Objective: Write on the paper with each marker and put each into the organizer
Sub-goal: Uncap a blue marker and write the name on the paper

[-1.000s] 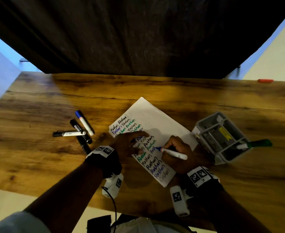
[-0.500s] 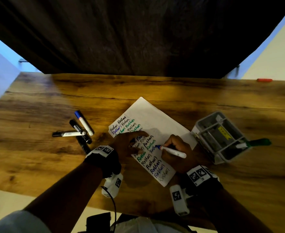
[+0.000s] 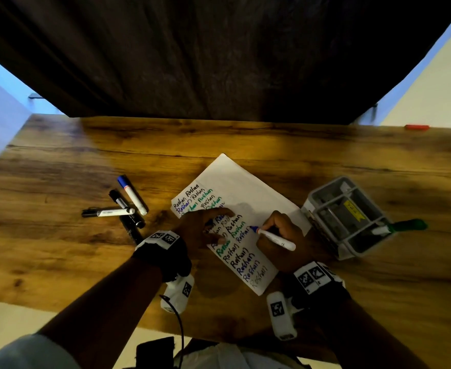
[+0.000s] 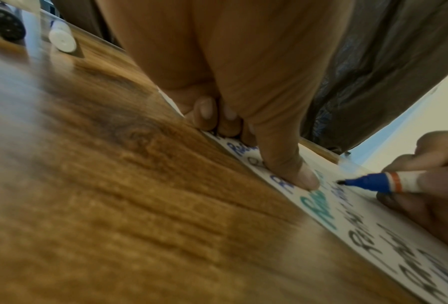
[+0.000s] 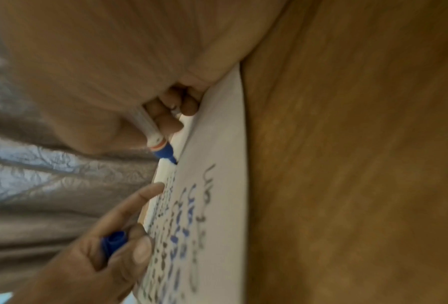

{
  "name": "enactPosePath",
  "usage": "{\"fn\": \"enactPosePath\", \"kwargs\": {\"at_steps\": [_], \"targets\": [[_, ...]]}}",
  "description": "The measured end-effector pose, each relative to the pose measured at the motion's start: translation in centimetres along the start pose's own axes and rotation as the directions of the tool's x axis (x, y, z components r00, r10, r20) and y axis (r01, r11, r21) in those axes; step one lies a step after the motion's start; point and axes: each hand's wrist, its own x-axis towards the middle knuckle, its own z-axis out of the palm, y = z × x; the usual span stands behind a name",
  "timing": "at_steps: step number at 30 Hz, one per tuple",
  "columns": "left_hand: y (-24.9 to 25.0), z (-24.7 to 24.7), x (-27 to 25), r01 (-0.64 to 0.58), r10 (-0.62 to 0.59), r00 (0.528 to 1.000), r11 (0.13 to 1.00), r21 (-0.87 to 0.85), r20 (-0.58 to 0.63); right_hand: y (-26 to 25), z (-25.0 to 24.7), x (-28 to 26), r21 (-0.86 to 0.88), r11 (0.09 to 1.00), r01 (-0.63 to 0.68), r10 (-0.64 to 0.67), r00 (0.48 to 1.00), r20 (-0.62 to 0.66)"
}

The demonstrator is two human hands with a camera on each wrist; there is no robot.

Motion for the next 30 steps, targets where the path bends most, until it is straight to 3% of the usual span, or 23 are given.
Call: {"fn": "enactPosePath", "kwargs": {"at_steps": [2, 4, 8, 11, 13, 15, 19, 25, 30], "targets": [[0.1, 0.0, 0.0, -0.001, 0.001, 1.000, 1.000, 0.000, -0.002, -0.6, -0.4, 0.0, -0.003, 0.999, -0.042, 0.042, 0.998, -0.040], [0.0, 0.0, 0.0, 0.002, -0.002, 1.000, 1.000, 0.000, -0.004, -1.6, -0.9, 0.0, 0.052, 0.991, -0.120, 0.119, 0.993, 0.004], [-0.3, 0.0, 0.0, -0.006, 0.006, 1.000, 1.000, -0.004, -0.005, -2.7, -1.3, 0.1, 0.140, 0.968, -0.207, 0.223, 0.969, -0.105], [-0.1, -0.1, 0.0, -0.003, 0.003, 1.000, 1.000, -0.003, 0.016, -2.4, -1.4, 0.6, 0.153, 0.965, -0.212, 0.207, 0.977, 0.051], [-0.1, -0.2, -0.1, 0.014, -0.014, 1.000, 1.000, 0.001, 0.024, -2.4, -1.6, 0.9, 0.126, 0.965, -0.231, 0.224, 0.972, 0.064], [0.2, -0.4, -0.2, 0.032, -0.032, 0.999, 0.999, -0.001, 0.042, -3.3, -2.1, 1.4, 0.125, 0.969, -0.213, 0.205, 0.976, 0.075], [1.1, -2.1, 0.0, 0.011, -0.012, 0.998, 1.000, 0.015, 0.064, -6.4, -3.6, 2.0, 0.109, 0.993, -0.054, 0.042, 0.994, 0.104], [3.1, -4.1, -1.0, -0.098, 0.093, 0.993, 0.992, -0.079, -0.066, -10.8, -3.3, 2.1, 0.022, 0.999, 0.031, -0.033, 0.995, 0.096], [2.9, -5.2, -1.7, -0.168, 0.162, 0.985, 0.979, -0.116, -0.060, -13.2, -1.9, 2.2, -0.013, 0.999, 0.048, -0.046, 0.995, 0.090]]}}
